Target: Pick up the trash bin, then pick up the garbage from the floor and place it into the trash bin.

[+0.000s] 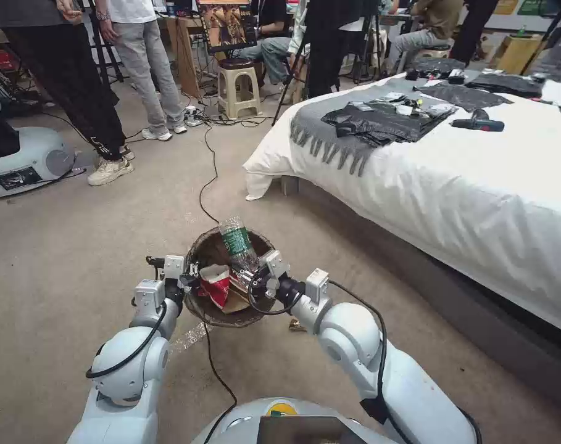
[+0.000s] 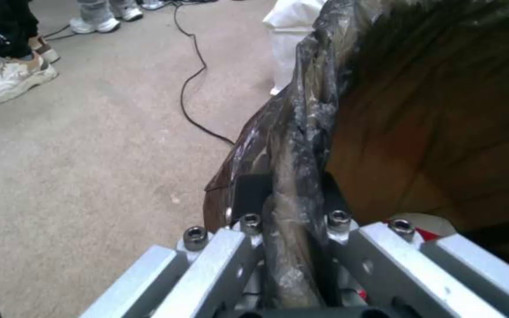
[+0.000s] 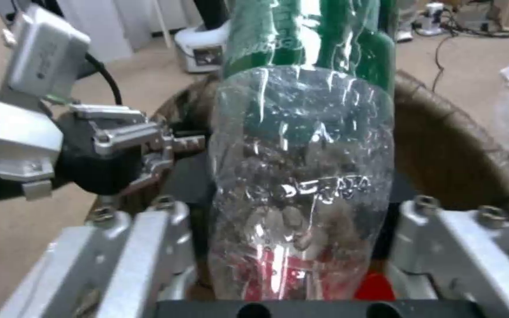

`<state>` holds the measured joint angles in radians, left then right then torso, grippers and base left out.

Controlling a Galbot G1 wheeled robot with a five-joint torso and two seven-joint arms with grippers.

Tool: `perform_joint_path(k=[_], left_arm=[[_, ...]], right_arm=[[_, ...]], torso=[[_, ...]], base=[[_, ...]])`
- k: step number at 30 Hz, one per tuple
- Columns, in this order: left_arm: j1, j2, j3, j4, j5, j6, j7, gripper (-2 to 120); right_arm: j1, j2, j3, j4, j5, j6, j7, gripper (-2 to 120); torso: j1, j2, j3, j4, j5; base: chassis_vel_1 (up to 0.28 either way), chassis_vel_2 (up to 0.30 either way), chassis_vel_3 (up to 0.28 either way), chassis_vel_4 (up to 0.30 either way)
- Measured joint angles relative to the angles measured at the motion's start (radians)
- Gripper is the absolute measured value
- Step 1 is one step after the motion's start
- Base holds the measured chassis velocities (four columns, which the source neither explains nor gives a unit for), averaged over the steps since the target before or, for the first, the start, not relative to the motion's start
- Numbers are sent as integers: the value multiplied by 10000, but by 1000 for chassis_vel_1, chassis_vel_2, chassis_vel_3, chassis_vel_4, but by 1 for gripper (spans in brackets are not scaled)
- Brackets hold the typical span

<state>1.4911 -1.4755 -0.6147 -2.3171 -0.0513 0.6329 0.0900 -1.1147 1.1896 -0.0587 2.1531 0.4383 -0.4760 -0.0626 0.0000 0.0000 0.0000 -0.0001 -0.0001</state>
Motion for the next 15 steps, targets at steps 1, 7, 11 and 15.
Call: perform_joint_path(k=[1, 7, 11, 15], left_arm=[[0, -2, 5, -4, 5, 1, 0, 3], [10, -19, 47, -52, 33, 18, 5, 3], [13, -22, 45, -78, 43, 26, 12, 3], [15, -31, 55, -89, 50, 27, 15, 3]], right_arm=[[-3, 14, -26, -11, -31, -1, 28, 52], [28, 42, -208, 12, -51, -34, 230, 75], [67, 13, -232, 100, -11, -43, 286, 86], [124, -41, -232, 184, 63, -52, 359, 99]], torso=[[0, 0, 0, 0, 0], [0, 0, 0, 1, 0], [0, 0, 0, 1, 1], [0, 0, 0, 1, 1]], base=[[0, 0, 0, 0], [0, 0, 0, 0], [0, 0, 0, 0], [0, 0, 0, 0]])
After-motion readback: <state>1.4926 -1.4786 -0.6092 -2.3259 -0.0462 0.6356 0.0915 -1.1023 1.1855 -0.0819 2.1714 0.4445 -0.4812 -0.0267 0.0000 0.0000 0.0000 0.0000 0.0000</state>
